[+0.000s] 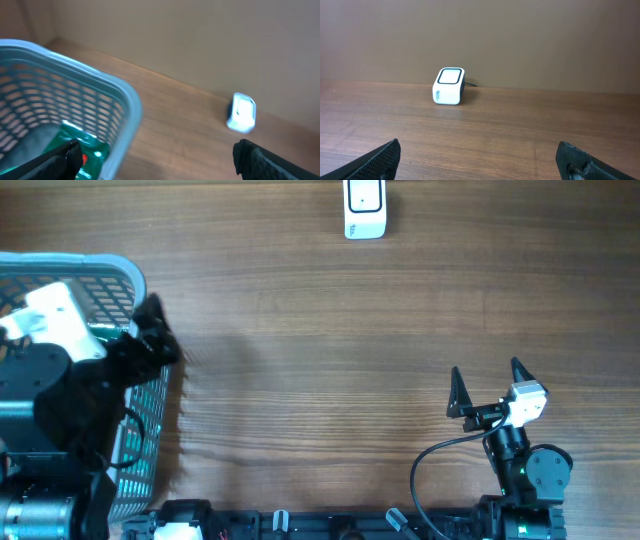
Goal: Scan the item barcode
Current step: 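Reach the left gripper into the basket and grasp the green 3M glove packet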
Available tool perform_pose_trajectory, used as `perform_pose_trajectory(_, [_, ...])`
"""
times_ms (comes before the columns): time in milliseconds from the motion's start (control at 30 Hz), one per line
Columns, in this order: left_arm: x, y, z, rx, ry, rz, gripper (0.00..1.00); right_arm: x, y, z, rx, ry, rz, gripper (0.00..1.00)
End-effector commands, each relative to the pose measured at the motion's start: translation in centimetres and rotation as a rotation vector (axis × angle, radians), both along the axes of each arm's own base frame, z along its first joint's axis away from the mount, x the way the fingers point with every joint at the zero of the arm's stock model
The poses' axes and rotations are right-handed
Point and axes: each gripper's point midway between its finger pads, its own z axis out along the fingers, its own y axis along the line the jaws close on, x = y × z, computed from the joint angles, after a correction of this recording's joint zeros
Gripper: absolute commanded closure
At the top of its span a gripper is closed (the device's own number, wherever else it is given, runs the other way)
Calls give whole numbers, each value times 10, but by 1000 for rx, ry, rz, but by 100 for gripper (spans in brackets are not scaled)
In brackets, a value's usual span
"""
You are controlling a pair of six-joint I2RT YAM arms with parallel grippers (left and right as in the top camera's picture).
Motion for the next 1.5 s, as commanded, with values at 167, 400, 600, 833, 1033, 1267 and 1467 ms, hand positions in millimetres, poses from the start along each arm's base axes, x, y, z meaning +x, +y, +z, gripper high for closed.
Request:
perform_pose_trajectory(167, [-33, 99, -30, -208, 151, 589, 0, 0, -4, 1, 14, -5, -23, 0])
perform_pose_trajectory(400, [-72, 136, -97, -473, 431, 796, 0, 0, -4, 1, 14, -5, -23, 0])
perform_pose_trajectory(600, [-109, 139, -134, -619, 608, 921, 0, 0, -4, 1, 14, -5, -23, 0])
perform_pose_trajectory(833, [-113, 137, -182, -627, 725, 893, 0, 0, -4, 1, 14, -4, -23, 0])
perform_pose_trajectory(1033, [-110, 141, -220, -635, 750, 895, 0, 0, -4, 1, 15, -4, -23, 0])
perform_pose_trajectory(1267, [-106, 146, -257, -634, 752, 897, 0, 0, -4, 1, 14, -4, -23, 0])
perform_pose_trajectory(1467, [-122, 145, -275, -614, 811, 957, 0, 0, -4, 1, 14, -5, -23, 0])
